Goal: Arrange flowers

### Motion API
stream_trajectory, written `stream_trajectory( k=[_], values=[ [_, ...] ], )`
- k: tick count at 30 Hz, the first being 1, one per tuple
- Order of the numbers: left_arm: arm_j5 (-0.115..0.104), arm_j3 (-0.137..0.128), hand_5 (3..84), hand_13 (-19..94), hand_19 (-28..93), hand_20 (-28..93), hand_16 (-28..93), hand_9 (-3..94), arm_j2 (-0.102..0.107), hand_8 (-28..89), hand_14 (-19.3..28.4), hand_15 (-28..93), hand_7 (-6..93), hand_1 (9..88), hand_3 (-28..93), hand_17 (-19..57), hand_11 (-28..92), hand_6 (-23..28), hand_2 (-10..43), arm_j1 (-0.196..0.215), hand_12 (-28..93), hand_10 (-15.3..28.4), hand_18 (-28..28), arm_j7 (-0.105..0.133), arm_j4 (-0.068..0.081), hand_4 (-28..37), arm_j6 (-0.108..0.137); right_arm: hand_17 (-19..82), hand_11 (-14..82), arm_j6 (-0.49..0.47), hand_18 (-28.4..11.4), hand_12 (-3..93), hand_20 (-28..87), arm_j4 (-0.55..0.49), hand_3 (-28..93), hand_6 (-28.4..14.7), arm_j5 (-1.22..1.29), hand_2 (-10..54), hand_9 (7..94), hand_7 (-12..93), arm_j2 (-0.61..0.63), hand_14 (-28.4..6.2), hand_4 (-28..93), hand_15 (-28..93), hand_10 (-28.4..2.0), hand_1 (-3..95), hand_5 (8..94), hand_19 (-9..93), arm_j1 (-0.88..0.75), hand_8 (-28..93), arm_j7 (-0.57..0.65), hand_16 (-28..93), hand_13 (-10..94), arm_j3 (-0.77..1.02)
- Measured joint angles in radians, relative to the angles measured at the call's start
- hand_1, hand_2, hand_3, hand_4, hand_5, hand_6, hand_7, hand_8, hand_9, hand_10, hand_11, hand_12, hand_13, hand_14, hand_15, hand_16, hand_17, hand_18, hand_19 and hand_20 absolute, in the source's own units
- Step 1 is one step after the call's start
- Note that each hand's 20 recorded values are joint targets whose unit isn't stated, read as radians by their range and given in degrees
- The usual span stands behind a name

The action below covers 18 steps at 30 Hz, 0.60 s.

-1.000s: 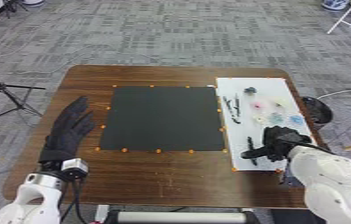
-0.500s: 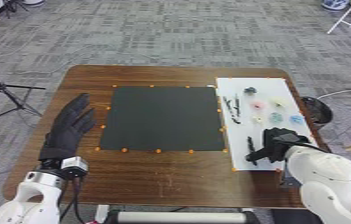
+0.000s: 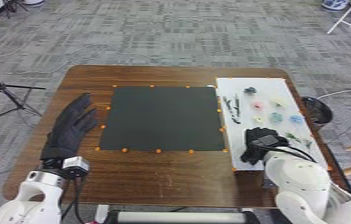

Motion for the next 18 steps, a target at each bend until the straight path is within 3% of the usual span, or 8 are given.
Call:
stream_trajectory(
  k=[4,7,10,14,18],
  values=[
    [0.0,0.0,17.8,12,34,8,11,12.8,0.003,-12,12.7,5,22.1,25.9,62,-18.7,10,1.9,-8.7,0.0,23,8.5,19.1,0.001,0.0,-28.3,-0.004,44,31.2,0.0,-19.2,54.5,48,0.014,80,-0.7,-0.006,-9.5,84.1,35,-0.026,-7.5,-28,77,-6.1,52.8,76.9,93,0.005,8,-0.009,32,74,-0.002],
    [0.0,0.0,17.9,12,34,8,11,12.9,0.004,-12,12.7,5,22.0,25.8,62,-18.7,10,2.0,-8.6,0.0,23,8.5,19.0,0.003,0.0,-28.3,-0.004,44,36.9,0.012,-19.2,57.6,50,0.017,82,-0.9,-0.013,-8.7,81.4,38,-0.031,-7.0,-25,78,-6.0,50.1,74.8,93,-0.002,15,-0.02,34,74,0.007],
    [0.0,0.0,18.0,12,34,8,11,12.9,0.004,-12,12.7,5,21.9,25.7,62,-18.7,10,2.0,-8.6,0.002,23,8.5,19.0,0.004,0.0,-28.3,-0.004,45,50.1,0.067,-18.4,59.6,55,0.02,84,-0.1,-0.02,-1.4,76.9,48,-0.03,-6.8,-19,81,-6.8,43.5,67.2,93,-0.029,21,-0.044,36,74,0.022],
    [-0.002,-0.004,18.0,12,34,8,11,12.9,0.005,-12,12.7,5,21.8,25.5,62,-18.7,10,2.0,-8.4,0.009,22,8.5,19.0,0.005,-0.002,-28.3,-0.004,49,58.7,0.19,-18.0,57.2,61,0.028,85,0.1,-0.019,2.4,79.3,59,-0.016,-6.7,-13,82,-7.9,38.8,61.1,93,-0.082,24,-0.079,36,78,0.044],
    [-0.003,-0.014,18.1,12,34,9,11,12.9,0.013,-11,12.7,5,21.5,25.3,63,-18.7,10,2.0,-8.4,0.017,22,8.5,19.0,0.012,-0.003,-28.3,-0.003,51,63.4,0.232,-17.9,53.4,64,0.031,86,0.1,-0.015,5.5,81.2,61,0.01,-6.3,-11,83,-7.8,35.4,61.0,93,-0.113,27,-0.144,37,80,0.064]
  ],
)
